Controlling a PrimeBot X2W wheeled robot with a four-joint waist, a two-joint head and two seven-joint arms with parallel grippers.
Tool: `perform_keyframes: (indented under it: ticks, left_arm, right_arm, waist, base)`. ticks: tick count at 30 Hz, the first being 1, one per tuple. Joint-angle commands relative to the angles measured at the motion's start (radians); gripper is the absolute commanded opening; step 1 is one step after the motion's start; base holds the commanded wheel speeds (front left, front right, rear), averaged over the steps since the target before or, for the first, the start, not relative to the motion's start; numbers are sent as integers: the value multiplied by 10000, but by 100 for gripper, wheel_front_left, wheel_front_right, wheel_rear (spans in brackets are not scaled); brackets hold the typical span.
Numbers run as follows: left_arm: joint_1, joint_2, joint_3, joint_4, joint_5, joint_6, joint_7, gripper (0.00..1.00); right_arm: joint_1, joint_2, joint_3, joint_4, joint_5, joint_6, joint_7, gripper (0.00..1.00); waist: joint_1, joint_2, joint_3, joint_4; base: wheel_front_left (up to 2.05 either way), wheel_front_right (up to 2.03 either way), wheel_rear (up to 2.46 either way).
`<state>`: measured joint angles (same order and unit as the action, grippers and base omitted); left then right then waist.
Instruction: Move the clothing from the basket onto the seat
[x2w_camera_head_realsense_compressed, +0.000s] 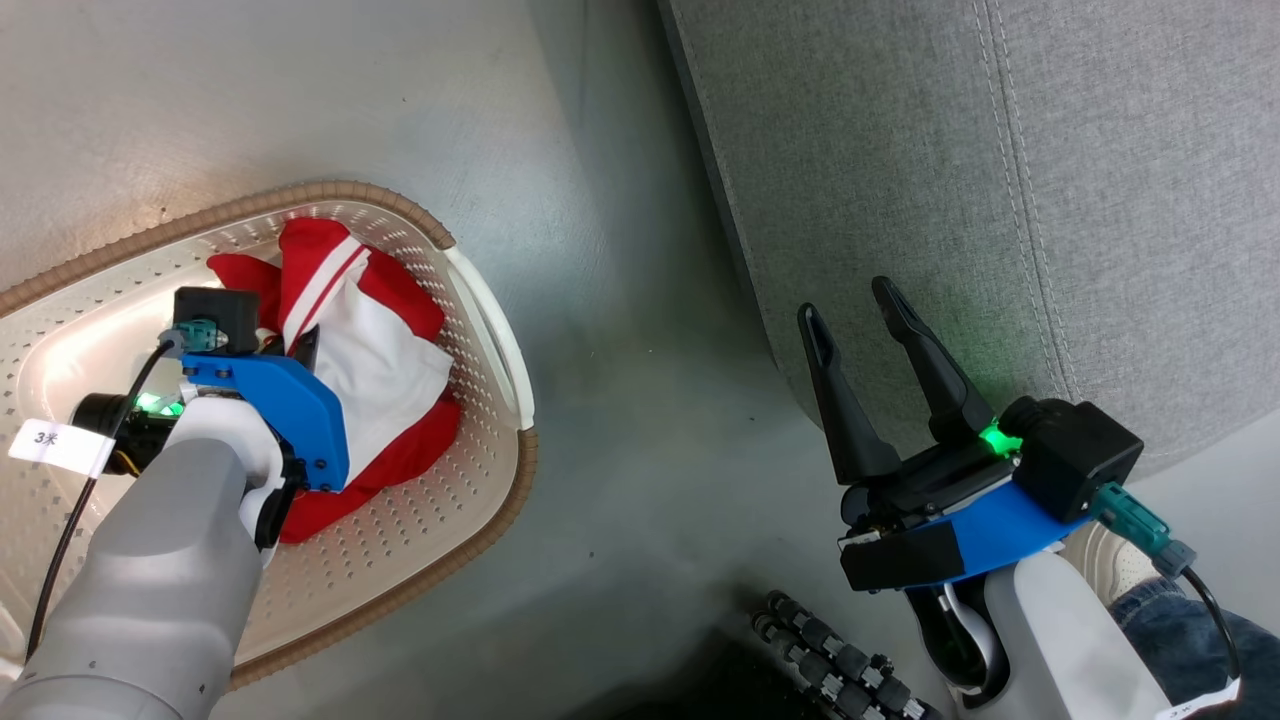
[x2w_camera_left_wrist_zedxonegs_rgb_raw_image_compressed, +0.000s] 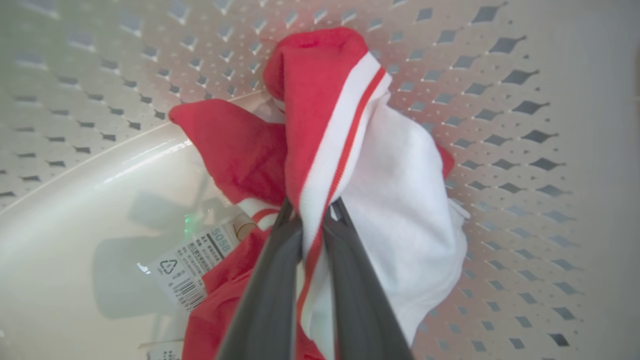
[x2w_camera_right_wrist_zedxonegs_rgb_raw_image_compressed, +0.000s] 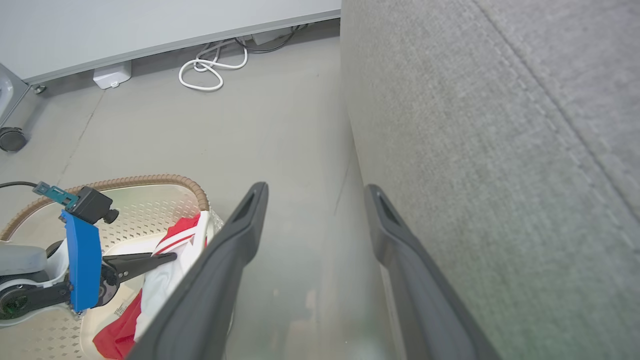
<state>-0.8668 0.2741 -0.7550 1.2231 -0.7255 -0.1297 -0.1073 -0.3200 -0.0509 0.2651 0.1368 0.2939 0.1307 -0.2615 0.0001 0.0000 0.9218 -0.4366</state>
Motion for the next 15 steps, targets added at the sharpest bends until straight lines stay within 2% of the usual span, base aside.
perform_keyframes:
  ticks: [1,9,15]
  left_arm:
    - [-207,82,-83,-43,-112,-12,-67,0]
    - [-225,285,-502,-39,-667,-12,-313,0]
    - [133,-38,-808,-114,-1112,-12,-650,0]
  right_arm:
    - [-176,9,31,-4,65,1,-47,100]
    - [-482,9,200,84,28,1,-48,100]
    - [-528,6,42,328,-335,1,-41,100]
  waist:
    - [-1,0,-4,-9]
    - [-1,0,-143,-23]
    - [-1,0,-947,465]
  base:
    - [0,0,0]
    - [0,0,0]
    - [0,0,0]
